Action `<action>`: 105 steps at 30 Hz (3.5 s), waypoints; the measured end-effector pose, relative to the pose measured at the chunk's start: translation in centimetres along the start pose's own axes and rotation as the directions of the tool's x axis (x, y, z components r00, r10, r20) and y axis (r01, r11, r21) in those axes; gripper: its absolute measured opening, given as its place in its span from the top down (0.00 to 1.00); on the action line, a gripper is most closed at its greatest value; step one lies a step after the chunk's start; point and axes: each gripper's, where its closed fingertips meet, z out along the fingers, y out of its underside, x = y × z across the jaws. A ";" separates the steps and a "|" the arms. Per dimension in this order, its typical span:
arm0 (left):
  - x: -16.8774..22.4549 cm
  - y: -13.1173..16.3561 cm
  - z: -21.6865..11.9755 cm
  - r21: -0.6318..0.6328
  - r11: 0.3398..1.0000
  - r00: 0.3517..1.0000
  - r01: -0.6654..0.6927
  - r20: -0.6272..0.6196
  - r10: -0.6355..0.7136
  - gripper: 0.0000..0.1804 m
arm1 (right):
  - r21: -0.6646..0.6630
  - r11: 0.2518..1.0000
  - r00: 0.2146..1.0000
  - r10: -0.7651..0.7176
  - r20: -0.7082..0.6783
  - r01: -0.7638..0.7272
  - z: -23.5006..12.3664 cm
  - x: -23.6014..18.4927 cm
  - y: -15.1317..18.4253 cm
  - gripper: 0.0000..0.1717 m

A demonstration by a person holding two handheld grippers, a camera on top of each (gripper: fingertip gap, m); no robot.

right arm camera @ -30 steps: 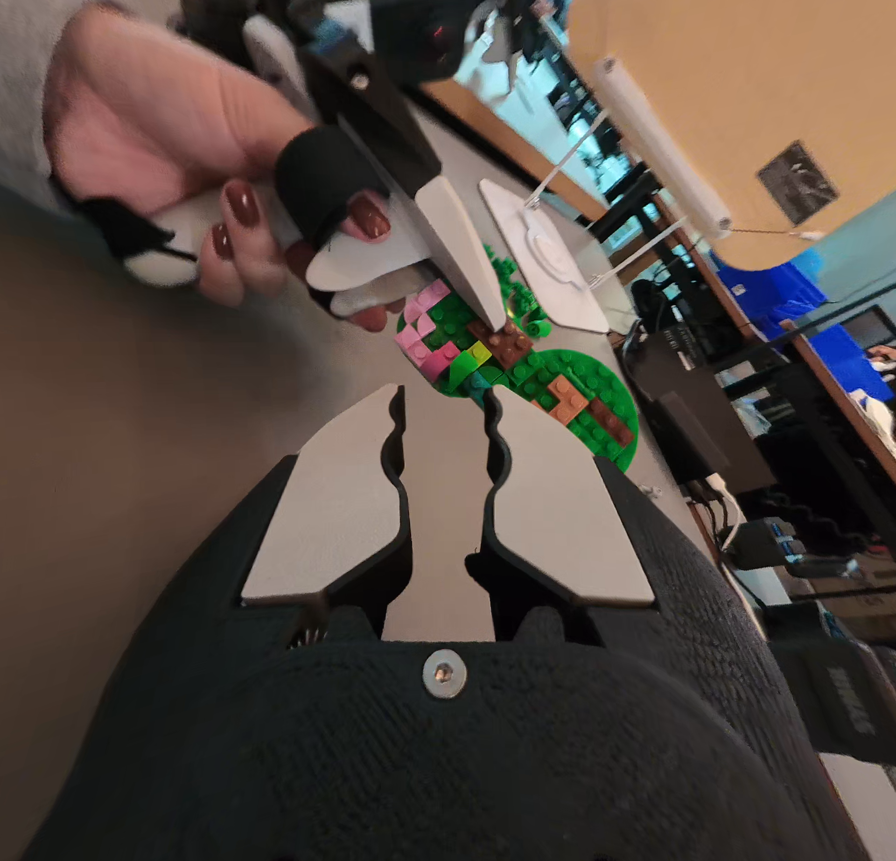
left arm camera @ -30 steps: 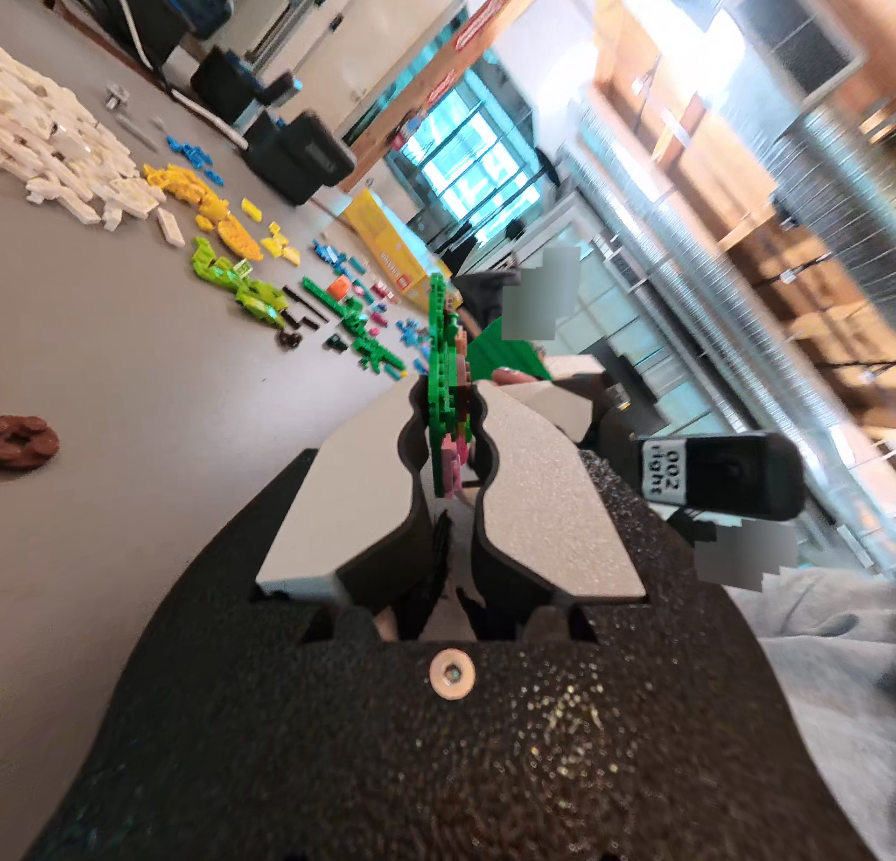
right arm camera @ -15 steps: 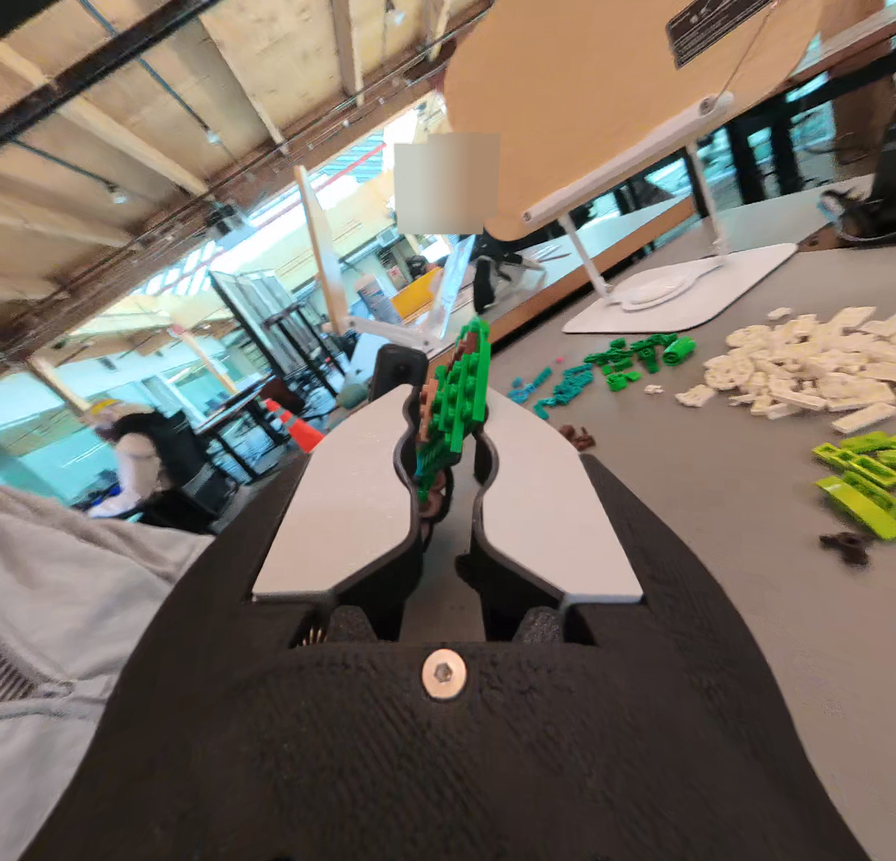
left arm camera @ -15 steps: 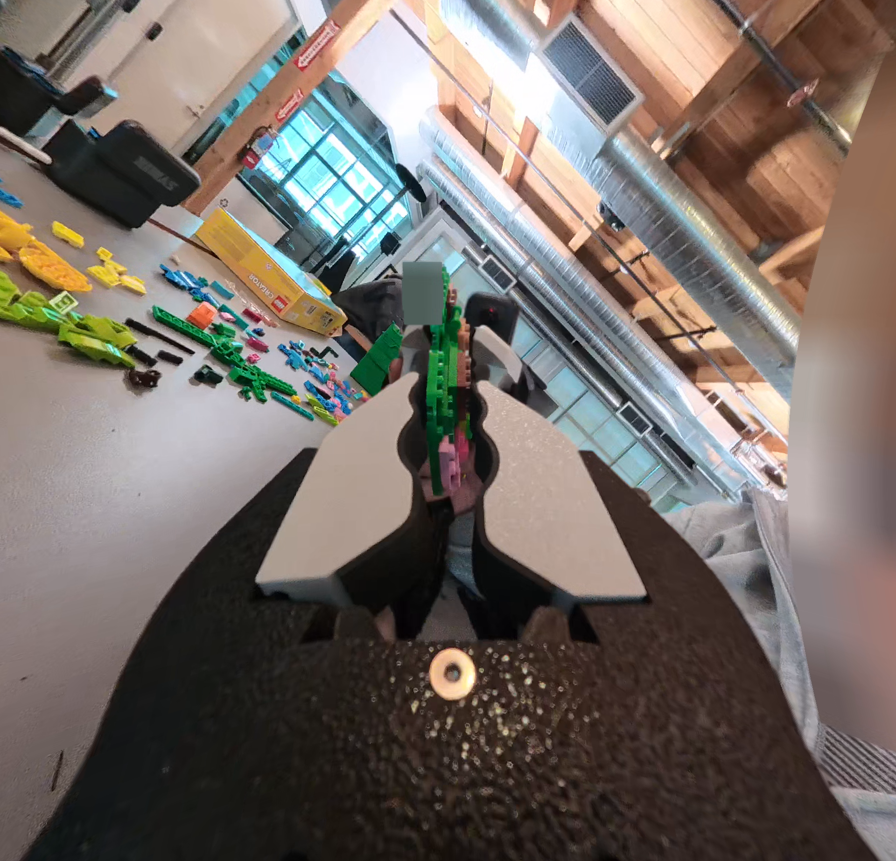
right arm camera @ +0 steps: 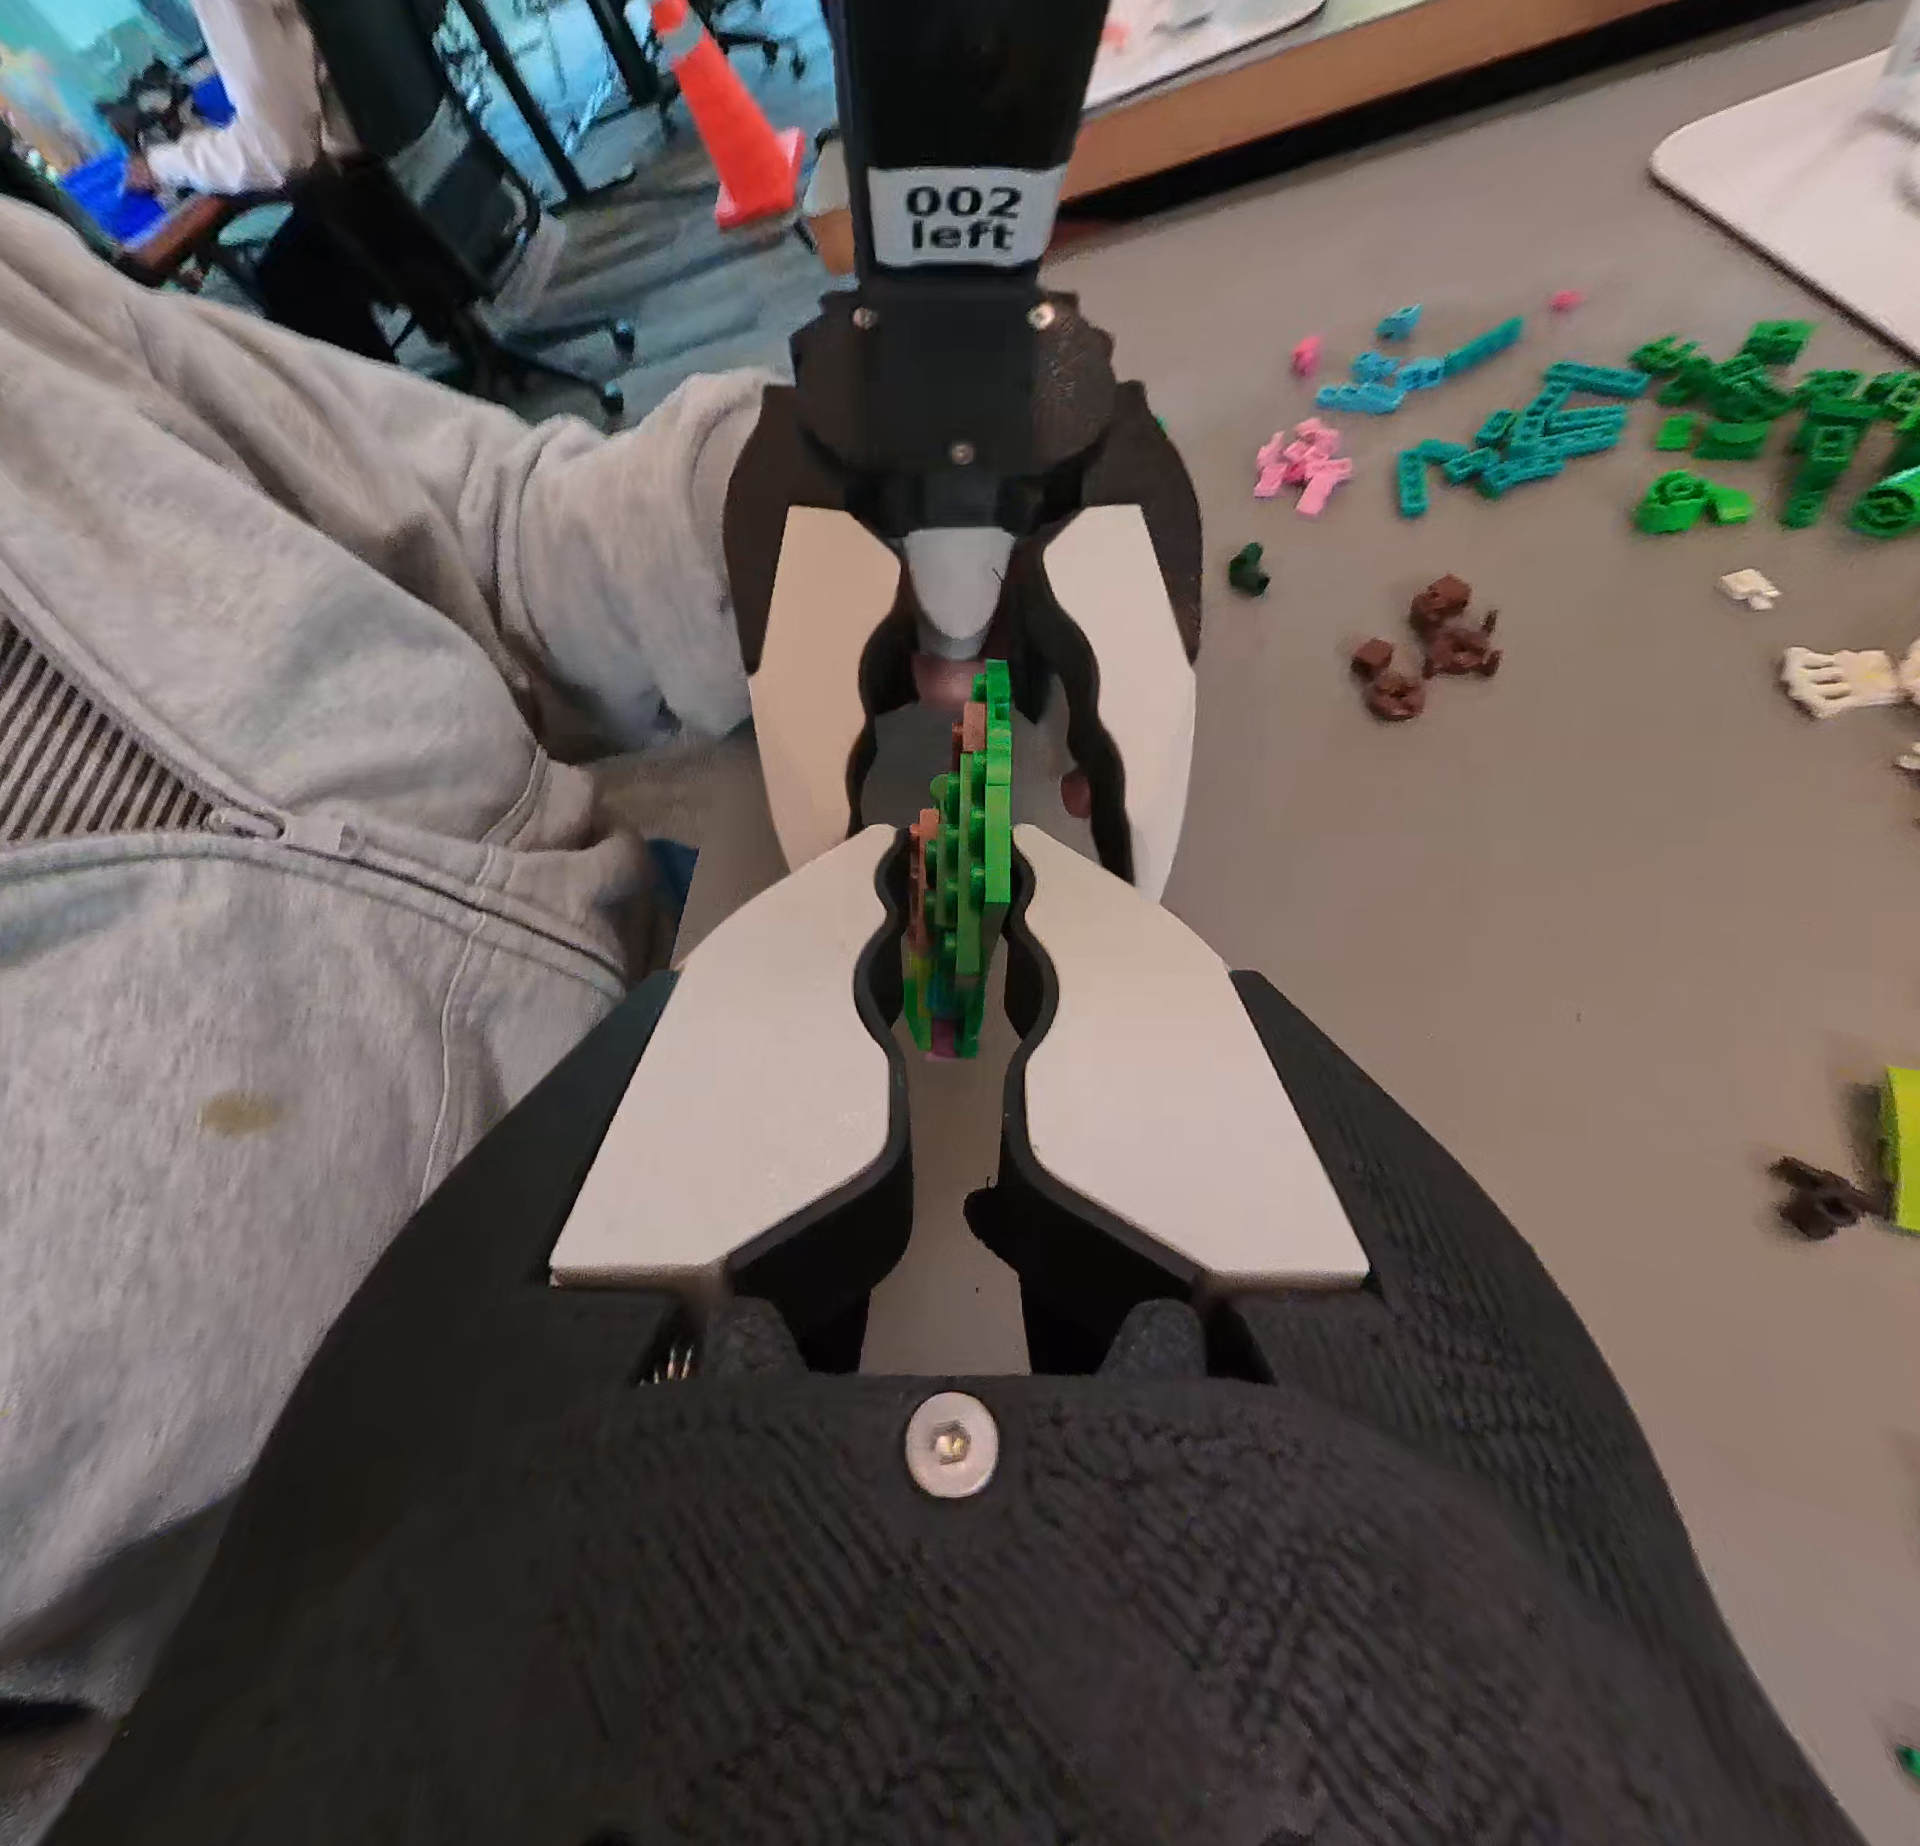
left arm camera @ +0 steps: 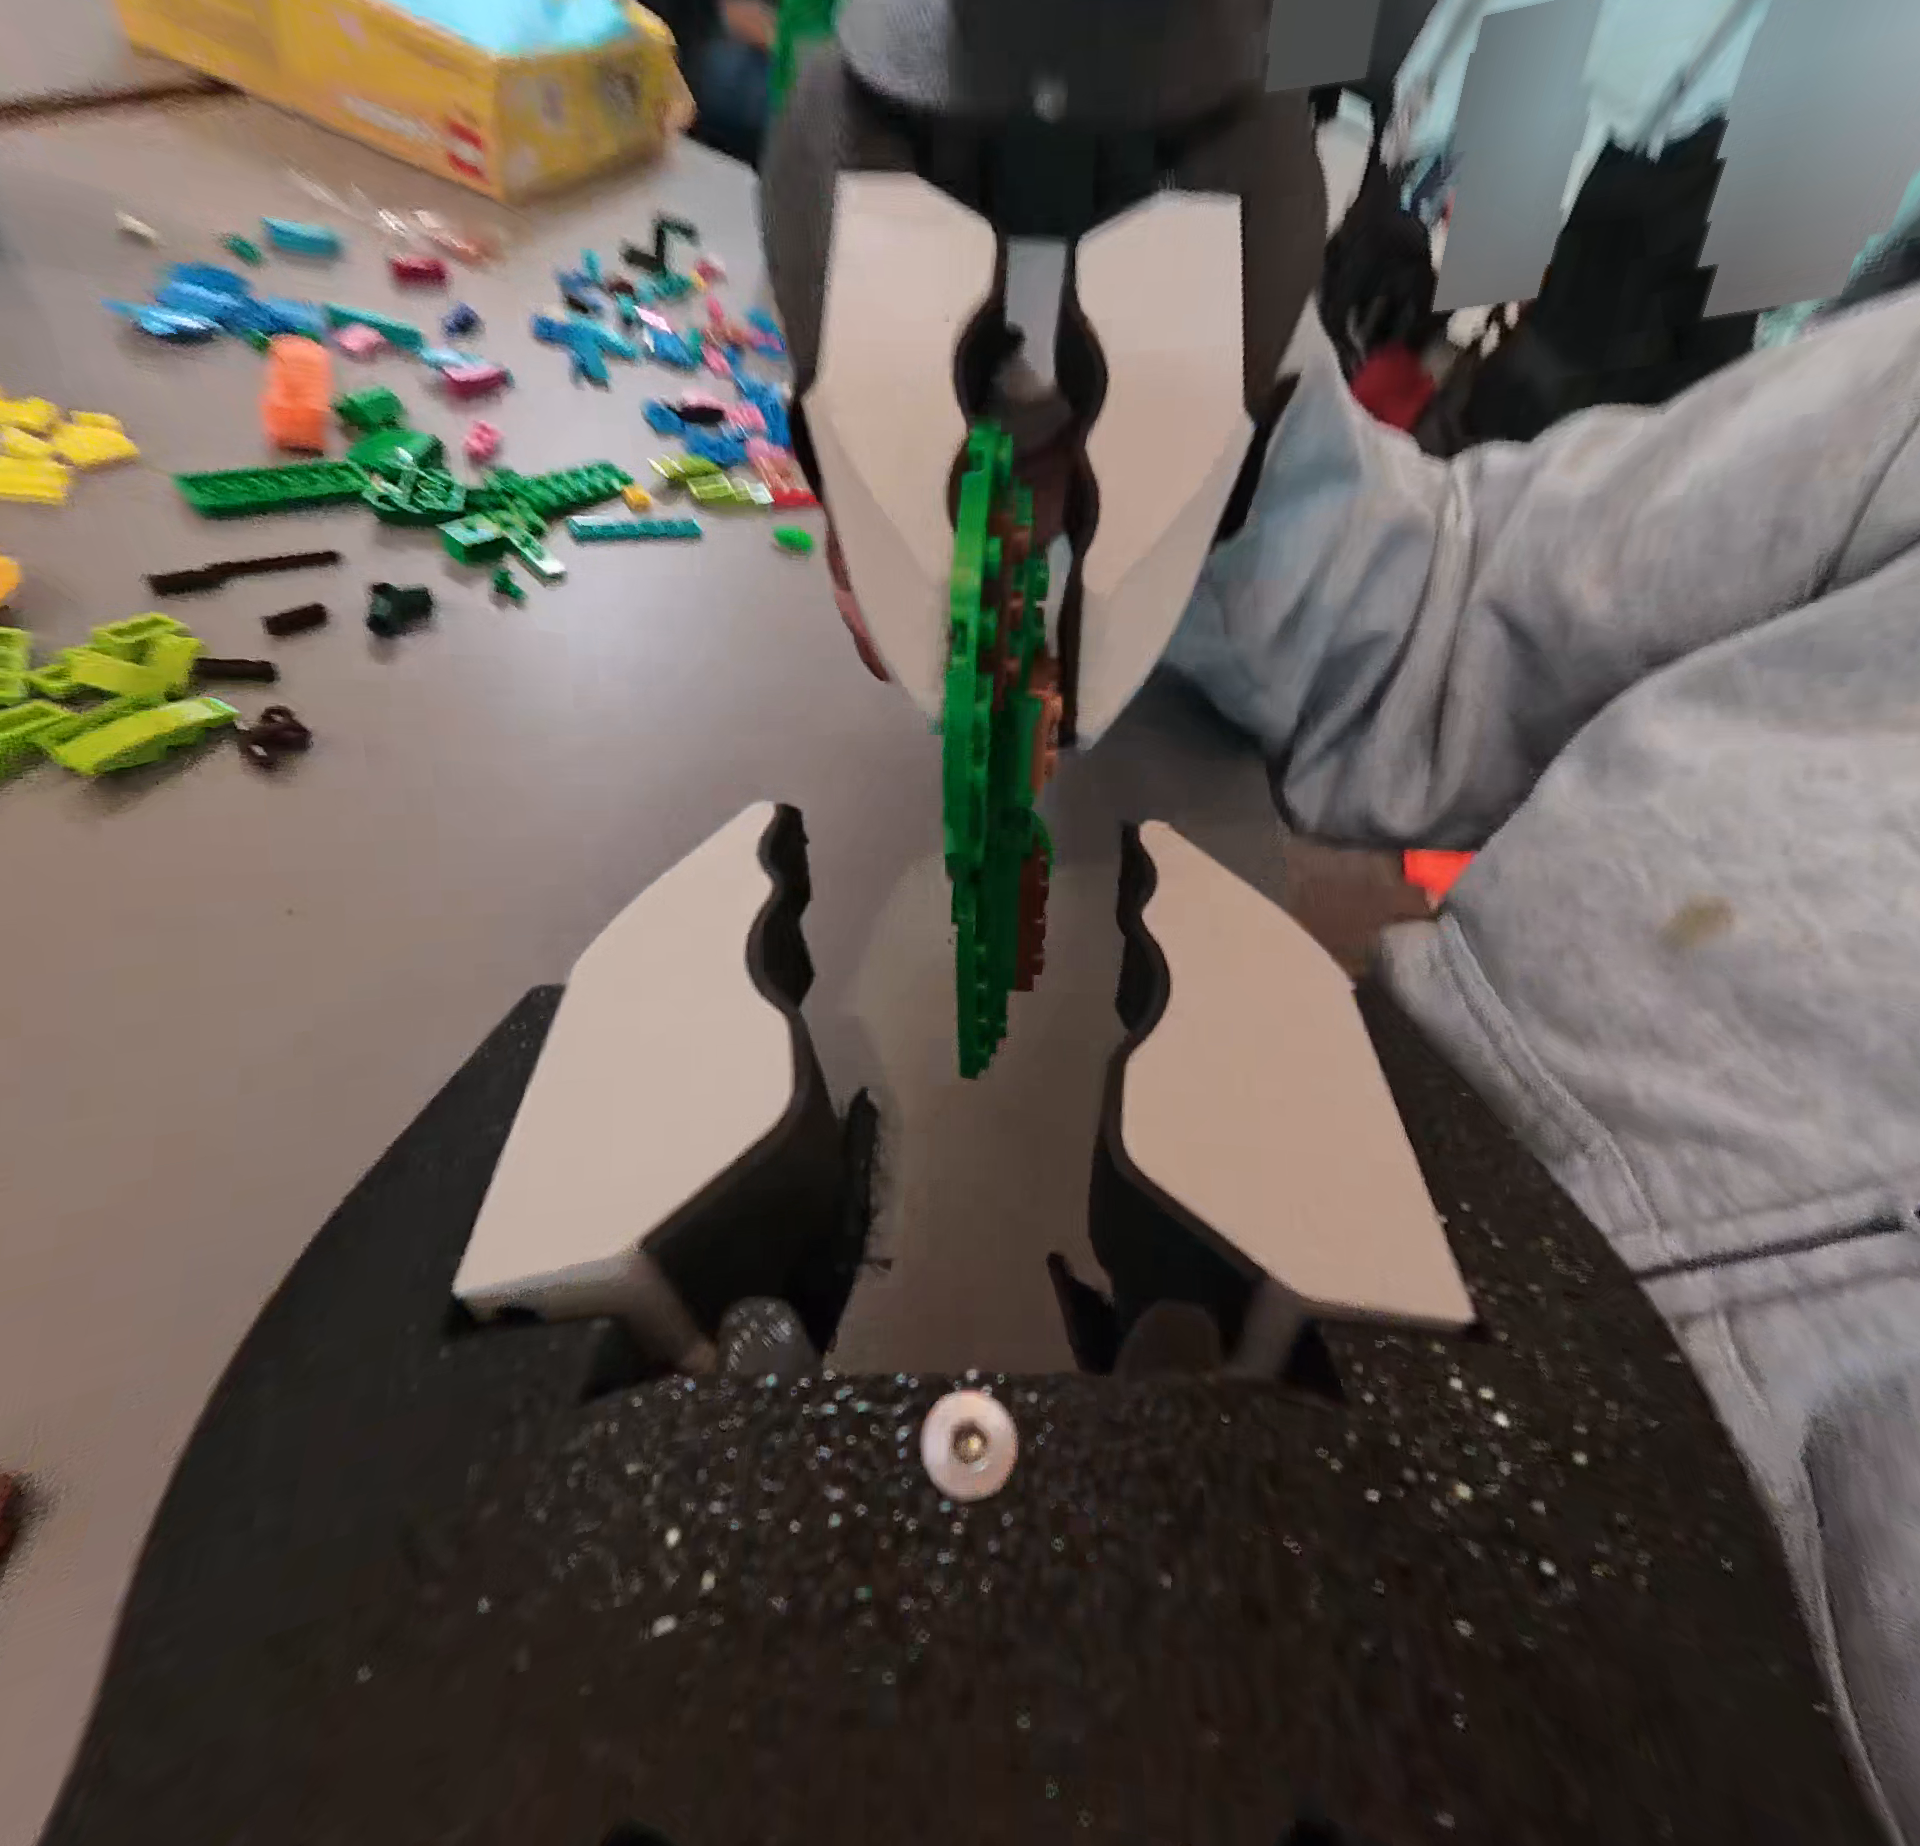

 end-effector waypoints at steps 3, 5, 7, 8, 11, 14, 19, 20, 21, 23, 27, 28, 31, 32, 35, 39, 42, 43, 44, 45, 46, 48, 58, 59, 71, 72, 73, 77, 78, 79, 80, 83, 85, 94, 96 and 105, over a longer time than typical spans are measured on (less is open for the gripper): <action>-0.2 0.8 1.0 -0.088 0.992 0.996 -0.087 0.015 0.088 0.77 | -0.041 0.999 0.999 -0.024 0.023 0.025 0.3 -0.3 -0.1 0.92; -0.6 0.7 1.4 -0.094 0.984 0.987 -0.150 0.042 0.155 0.88 | -0.043 0.997 0.998 -0.060 -0.034 0.059 0.4 0.3 -0.4 0.92; -2.2 0.2 1.2 -0.082 0.977 0.971 -0.197 0.124 0.207 0.90 | -0.007 0.993 0.981 -0.119 -0.151 0.120 0.0 1.6 -1.3 0.85; -3.1 -0.2 0.9 -0.065 0.977 0.964 -0.201 0.164 0.209 0.90 | 0.031 0.984 0.960 -0.165 -0.225 0.176 -0.5 2.2 -2.0 0.79; -5.7 -2.8 -0.4 0.119 0.980 0.953 -0.158 0.279 0.120 0.90 | 0.085 0.930 0.832 -0.275 -0.482 0.357 -2.8 4.1 -3.7 0.76; -7.2 -5.1 -1.7 0.365 0.929 0.972 -0.068 0.233 -0.020 0.90 | -0.038 0.900 0.667 -0.350 -0.658 0.435 -3.2 6.0 -2.8 0.76; -8.1 -6.4 -1.9 0.538 0.843 0.988 0.001 0.129 -0.084 0.90 | -0.235 0.840 0.417 -0.461 -0.783 0.488 -1.9 8.1 -1.5 0.76; -8.4 -6.4 -1.7 0.532 0.847 0.987 -0.008 0.140 -0.079 0.90 | -0.260 0.822 0.375 -0.482 -0.792 0.507 -1.9 8.2 -1.6 0.76; -8.5 -6.4 -1.4 0.519 0.854 0.987 -0.023 0.149 -0.064 0.90 | -0.271 0.808 0.353 -0.495 -0.794 0.523 -1.7 8.2 -1.7 0.76; -8.4 -6.4 -1.0 0.511 0.859 0.989 -0.031 0.137 -0.046 0.90 | -0.269 0.809 0.342 -0.488 -0.803 0.523 -1.6 8.3 -1.8 0.75; -8.4 -6.1 -0.3 0.485 0.875 0.995 -0.016 0.091 -0.032 0.90 | -0.279 0.809 0.310 -0.481 -0.820 0.518 -2.0 9.0 -1.4 0.77; -8.3 -6.0 -0.1 0.473 0.881 0.996 -0.021 0.088 -0.023 0.90 | -0.278 0.807 0.301 -0.479 -0.825 0.521 -2.2 9.1 -1.4 0.79; -8.1 -5.8 0.0 0.460 0.887 0.995 -0.040 0.098 -0.006 0.90 | -0.270 0.799 0.302 -0.481 -0.823 0.538 -2.2 8.9 -1.2 0.80; -8.0 -5.7 -0.1 0.457 0.888 0.995 -0.047 0.101 0.001 0.90 | -0.261 0.797 0.310 -0.480 -0.820 0.544 -2.1 8.8 -1.1 0.81; -7.8 -5.3 0.0 0.427 0.902 0.993 -0.061 0.114 0.013 0.90 | -0.237 0.795 0.349 -0.484 -0.802 0.559 -2.1 8.6 -0.8 0.84; -7.8 -5.2 -0.8 0.450 0.892 0.995 -0.038 0.102 -0.009 0.87 | -0.205 0.791 0.426 -0.505 -0.751 0.577 -1.7 8.3 0.1 0.91; -8.5 -4.8 -0.6 0.419 0.908 0.993 0.015 0.103 -0.064 0.92 | -0.222 0.794 0.435 -0.517 -0.737 0.567 -1.4 8.5 0.6 0.93; -8.5 -4.8 -0.6 0.416 0.909 0.993 0.026 0.098 -0.073 0.92 | -0.223 0.792 0.434 -0.519 -0.736 0.569 -1.4 8.6 0.6 0.93; -8.6 -4.8 -0.6 0.417 0.909 0.993 0.031 0.093 -0.076 0.92 | -0.216 0.794 0.438 -0.514 -0.738 0.569 -1.4 8.6 0.6 0.93; -8.6 -4.8 -0.6 0.418 0.908 0.993 0.031 0.094 -0.077 0.93 | -0.199 0.804 0.450 -0.497 -0.742 0.561 -1.3 8.6 0.6 0.93; -8.6 -4.8 -0.7 0.421 0.907 0.992 0.026 0.100 -0.075 0.92 | -0.173 0.821 0.472 -0.470 -0.746 0.544 -1.3 8.7 0.5 0.93; -8.8 -4.9 -0.7 0.426 0.905 0.990 0.012 0.124 -0.071 0.92 | -0.109 0.869 0.556 -0.400 -0.729 0.483 -0.8 8.5 0.6 0.84; -8.9 -5.0 -1.0 0.438 0.899 0.988 -0.012 0.143 -0.057 0.92 | -0.074 0.886 0.505 -0.329 -0.798 0.458 -0.7 9.0 0.1 0.83; -8.9 -5.0 -0.9 0.437 0.899 0.989 -0.010 0.139 -0.057 0.92 | -0.070 0.885 0.502 -0.325 -0.802 0.460 -0.7 9.0 0.0 0.82; -7.4 -5.0 -1.0 0.427 0.904 0.999 -0.022 0.035 0.008 0.93 | 0.162 0.885 0.704 -0.225 -0.674 0.437 -0.9 7.4 -0.6 0.88; -7.3 -5.0 -0.9 0.423 0.906 1.000 -0.026 0.024 0.017 0.93 | 0.170 0.881 0.709 -0.226 -0.668 0.441 -0.9 7.2 -0.7 0.89; -7.1 -5.0 -0.9 0.422 0.906 1.000 -0.027 0.018 0.022 0.93 | 0.165 0.878 0.702 -0.234 -0.673 0.450 -0.9 7.2 -0.7 0.90; -6.9 -4.9 -0.9 0.422 0.906 0.999 -0.038 0.010 0.037 0.92 | 0.134 0.871 0.685 -0.268 -0.678 0.473 -0.9 7.1 -0.7 0.92; -6.8 -4.9 -0.9 0.424 0.905 0.999 -0.040 0.009 0.040 0.92 | 0.132 0.870 0.688 -0.275 -0.672 0.476 -0.9 7.0 -0.7 0.92; -6.8 -5.0 -0.9 0.428 0.903 0.999 -0.040 0.012 0.039 0.93 | 0.134 0.870 0.696 -0.277 -0.662 0.474 -0.8 6.9 -0.6 0.90; -6.8 -5.0 -1.0 0.432 0.901 0.999 -0.041 0.015 0.039 0.93 | 0.136 0.872 0.707 -0.280 -0.650 0.471 -0.7 6.7 -0.6 0.88; -6.8 -5.1 -1.0 0.439 0.897 0.999 -0.048 0.024 0.042 0.93 | 0.117 0.872 0.690 -0.287 -0.665 0.475 -0.7 6.8 -0.6 0.89; -6.9 -5.1 -1.0 0.445 0.894 0.999 -0.047 0.034 0.036 0.93 | 0.064 0.857 0.627 -0.320 -0.710 0.511 -0.9 7.1 -0.7 0.92; -8.4 -5.4 -1.6 0.489 0.872 0.995 0.038 0.062 -0.077 0.92 | -0.166 0.778 0.343 -0.444 -0.827 0.606 -0.7 7.9 -0.6 0.96; -8.8 -5.5 -1.9 0.509 0.859 0.993 0.056 0.065 -0.103 0.93 | -0.157 0.768 0.343 -0.446 -0.827 0.621 -0.4 7.7 -0.7 0.98; -10.1 -5.6 -5.0 0.556 0.809 0.877 -0.189 0.467 -0.116 0.92 | -0.142 0.729 0.285 -0.429 -0.857 0.669 -2.6 7.8 -1.1 0.98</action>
